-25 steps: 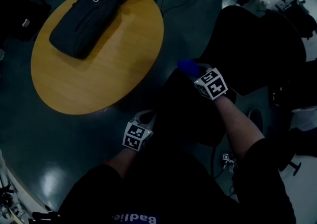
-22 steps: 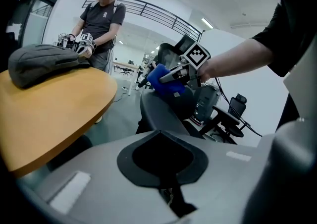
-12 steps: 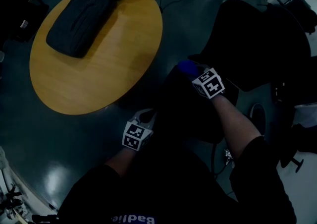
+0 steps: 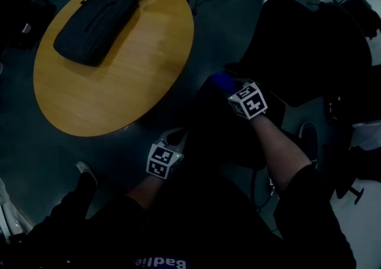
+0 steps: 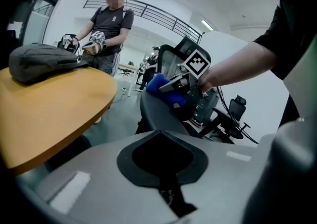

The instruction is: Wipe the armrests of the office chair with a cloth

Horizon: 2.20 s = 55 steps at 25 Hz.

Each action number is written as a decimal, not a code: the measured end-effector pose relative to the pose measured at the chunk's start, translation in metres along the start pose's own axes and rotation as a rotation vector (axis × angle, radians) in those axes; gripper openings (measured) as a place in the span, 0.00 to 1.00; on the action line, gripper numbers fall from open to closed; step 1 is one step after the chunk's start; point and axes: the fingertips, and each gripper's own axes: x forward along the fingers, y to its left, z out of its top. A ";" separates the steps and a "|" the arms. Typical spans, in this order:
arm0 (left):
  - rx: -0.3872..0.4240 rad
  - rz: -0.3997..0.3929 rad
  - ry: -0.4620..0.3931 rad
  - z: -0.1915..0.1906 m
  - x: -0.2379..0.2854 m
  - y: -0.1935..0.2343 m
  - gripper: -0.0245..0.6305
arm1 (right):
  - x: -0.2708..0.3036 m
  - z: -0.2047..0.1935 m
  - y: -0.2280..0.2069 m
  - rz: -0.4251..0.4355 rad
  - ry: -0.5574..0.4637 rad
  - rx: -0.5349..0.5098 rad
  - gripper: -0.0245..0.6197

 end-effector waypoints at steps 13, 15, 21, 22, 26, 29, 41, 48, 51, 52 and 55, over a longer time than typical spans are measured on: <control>-0.002 -0.001 -0.005 0.001 -0.003 -0.001 0.06 | -0.004 -0.009 0.026 0.022 0.012 0.001 0.24; 0.000 -0.003 -0.004 0.001 -0.003 -0.002 0.06 | -0.007 -0.009 0.031 0.027 0.008 0.001 0.24; 0.003 -0.005 -0.008 0.000 -0.003 -0.001 0.06 | -0.005 -0.017 0.039 0.030 0.019 -0.005 0.24; 0.004 -0.006 -0.008 0.000 -0.003 -0.001 0.06 | -0.006 -0.017 0.041 0.032 0.018 -0.006 0.24; 0.007 -0.010 -0.010 -0.001 -0.001 -0.001 0.06 | -0.008 -0.018 0.048 0.041 0.015 -0.009 0.24; 0.009 -0.011 -0.012 -0.001 -0.002 -0.001 0.06 | -0.008 -0.024 0.056 0.046 0.026 -0.013 0.24; 0.005 -0.025 -0.008 -0.002 -0.002 -0.001 0.06 | -0.017 -0.027 0.090 0.085 -0.001 -0.002 0.24; 0.016 -0.032 -0.012 -0.002 -0.001 -0.001 0.06 | -0.022 -0.036 0.108 0.090 -0.008 0.032 0.24; 0.019 -0.038 0.004 -0.006 -0.003 0.001 0.06 | -0.021 -0.038 0.123 0.104 -0.011 0.034 0.24; 0.021 -0.042 0.005 -0.006 -0.003 0.000 0.06 | -0.022 -0.039 0.128 0.110 -0.011 0.033 0.24; 0.035 -0.051 0.001 -0.003 0.000 -0.002 0.06 | -0.026 -0.043 0.137 0.119 -0.006 0.026 0.24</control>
